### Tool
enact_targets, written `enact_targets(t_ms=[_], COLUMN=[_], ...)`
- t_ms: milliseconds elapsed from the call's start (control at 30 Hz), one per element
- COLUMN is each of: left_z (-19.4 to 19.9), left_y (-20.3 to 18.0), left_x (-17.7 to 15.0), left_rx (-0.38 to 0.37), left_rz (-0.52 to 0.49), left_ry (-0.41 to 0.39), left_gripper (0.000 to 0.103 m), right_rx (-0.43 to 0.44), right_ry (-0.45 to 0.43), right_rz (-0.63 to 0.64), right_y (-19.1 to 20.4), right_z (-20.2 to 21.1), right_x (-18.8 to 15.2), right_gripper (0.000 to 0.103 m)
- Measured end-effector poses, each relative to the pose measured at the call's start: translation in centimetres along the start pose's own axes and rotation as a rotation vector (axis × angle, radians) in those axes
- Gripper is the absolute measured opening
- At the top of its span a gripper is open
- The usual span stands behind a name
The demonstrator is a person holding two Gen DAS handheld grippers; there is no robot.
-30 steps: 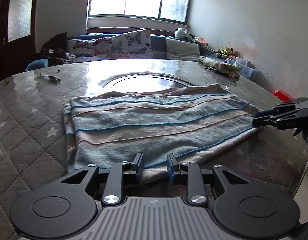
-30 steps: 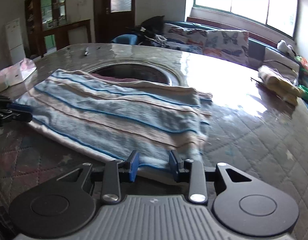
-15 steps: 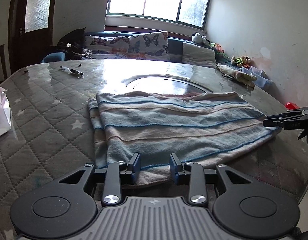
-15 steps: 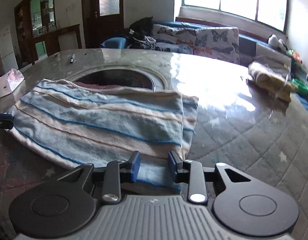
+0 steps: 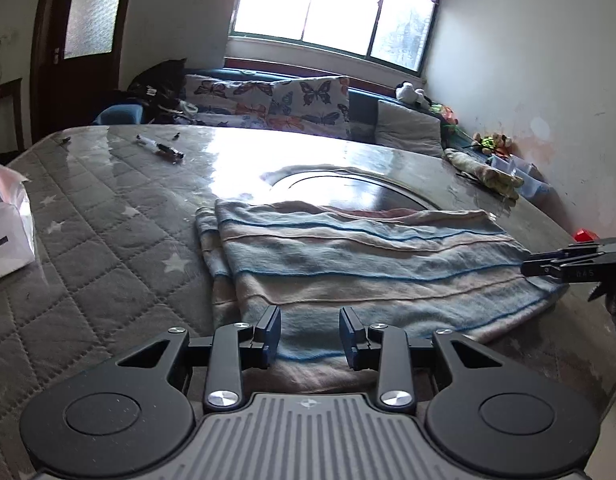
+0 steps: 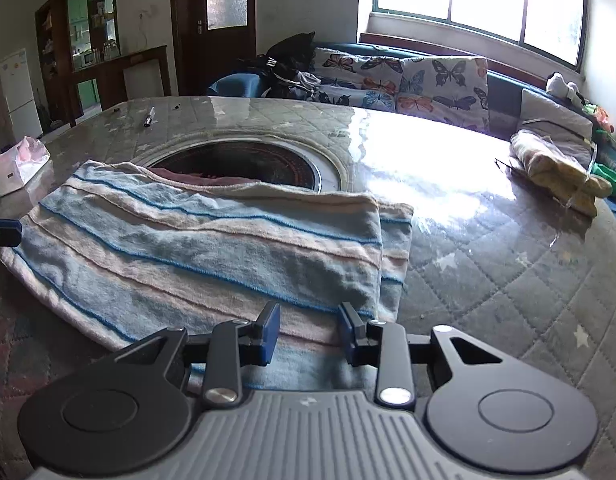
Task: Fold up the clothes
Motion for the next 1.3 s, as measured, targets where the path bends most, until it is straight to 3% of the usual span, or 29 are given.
enact_targets(t_ms=[433,833,967,1133,1300], left_z=[-0.7,-2.9,-3.2,-3.2,-3.0], left_y=[1.6,2.5,3.1,3.5,3.8], left_x=[1.3,2.4,2.3,2.1,1.8], left_rx=[0.047,0.109,0.131,0.14,0.127], left_rz=[0.035,0.028,0.041,0.048,0.074], left_ry=[-0.024,-0.007,0.006,0.027,0.046], left_gripper=[0.035,0.035,0.042,0.047,0.047], right_rx=[-0.01,-0.007,-0.028,-0.026,0.048], right_ry=[-0.013,-0.02,0.009,-0.002,-0.032], right_rz=[0.008,-0.019,-0.037,-0.007,0.075], right_y=[-0.2,-1.3,-2.1,-1.3,2.0], right_z=[-1.4,-6.9,-8.6,-7.8,-5.6], right_x=[1.4,5.2,4.9,5.0,5.8], right_gripper=[0.032,0.031,0.03,0.031,0.031])
Point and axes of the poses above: each gripper's, at about its wrist camera, not at the fingertips, and z roughly against the way its jaws point, y to its left, x to its top, the point moved 5 cm from there along -z, roughly the way its jaws point, and after that the axes turned 11 degrees about -y, right-handed, at the moved point
